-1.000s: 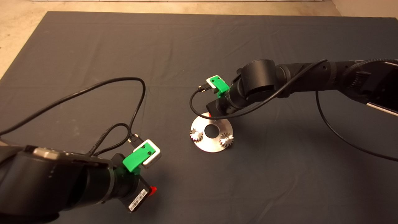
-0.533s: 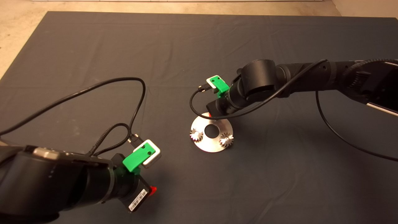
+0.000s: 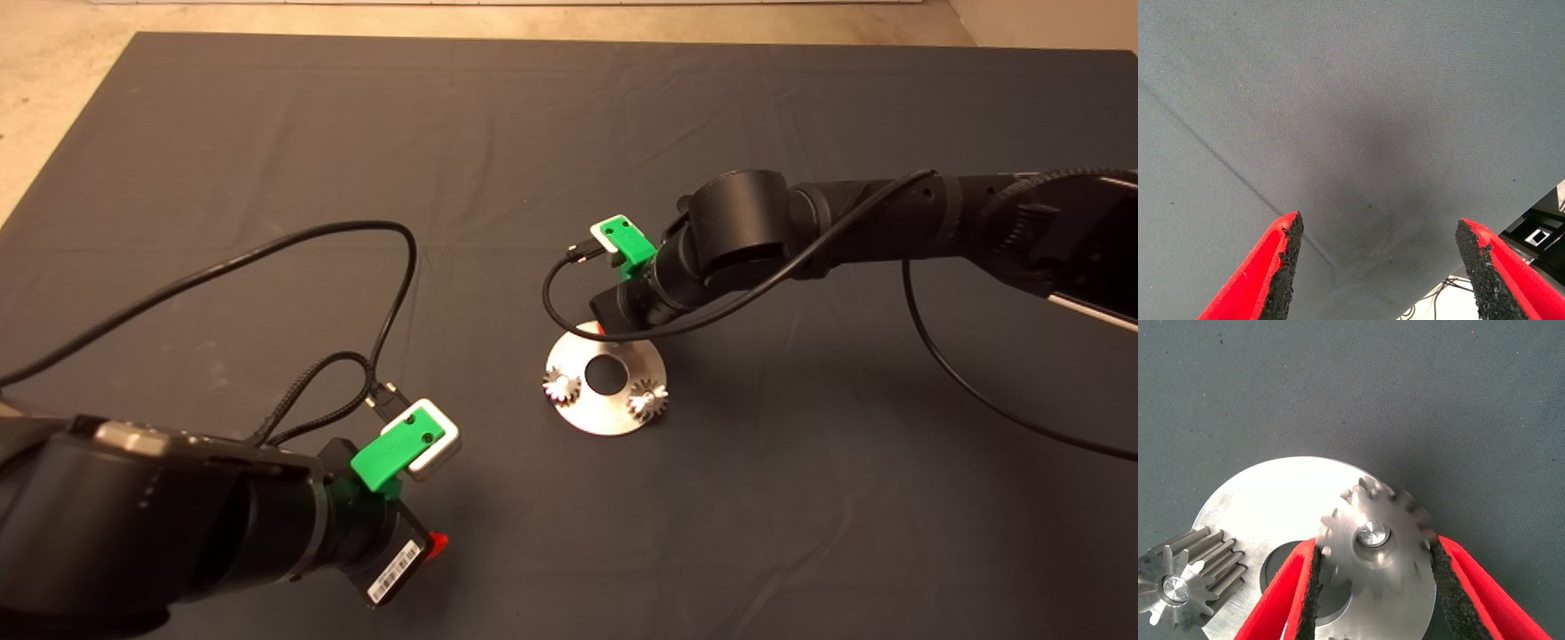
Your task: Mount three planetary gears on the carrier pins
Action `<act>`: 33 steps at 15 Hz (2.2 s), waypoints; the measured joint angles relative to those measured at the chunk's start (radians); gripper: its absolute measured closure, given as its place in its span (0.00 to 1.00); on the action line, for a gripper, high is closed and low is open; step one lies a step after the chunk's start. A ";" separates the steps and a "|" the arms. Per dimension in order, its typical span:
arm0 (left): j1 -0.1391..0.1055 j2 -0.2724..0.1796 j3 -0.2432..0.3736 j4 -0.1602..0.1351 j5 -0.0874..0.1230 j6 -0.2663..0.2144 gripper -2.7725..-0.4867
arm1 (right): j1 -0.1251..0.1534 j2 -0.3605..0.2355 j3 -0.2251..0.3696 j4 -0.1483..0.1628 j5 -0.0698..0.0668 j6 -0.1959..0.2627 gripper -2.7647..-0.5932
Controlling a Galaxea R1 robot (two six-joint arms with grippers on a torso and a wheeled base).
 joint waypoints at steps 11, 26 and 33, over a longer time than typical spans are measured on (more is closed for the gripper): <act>0.000 0.000 0.000 0.000 0.000 0.000 0.51 | 0.006 -0.007 0.043 0.000 -0.026 0.000 0.60; 0.000 0.025 0.000 0.000 0.000 -0.001 0.51 | -0.075 -0.470 0.731 -0.007 -0.148 0.287 0.52; 0.000 0.027 0.004 -0.002 0.000 -0.018 0.51 | -0.344 -0.421 0.743 -0.223 -0.139 0.296 0.52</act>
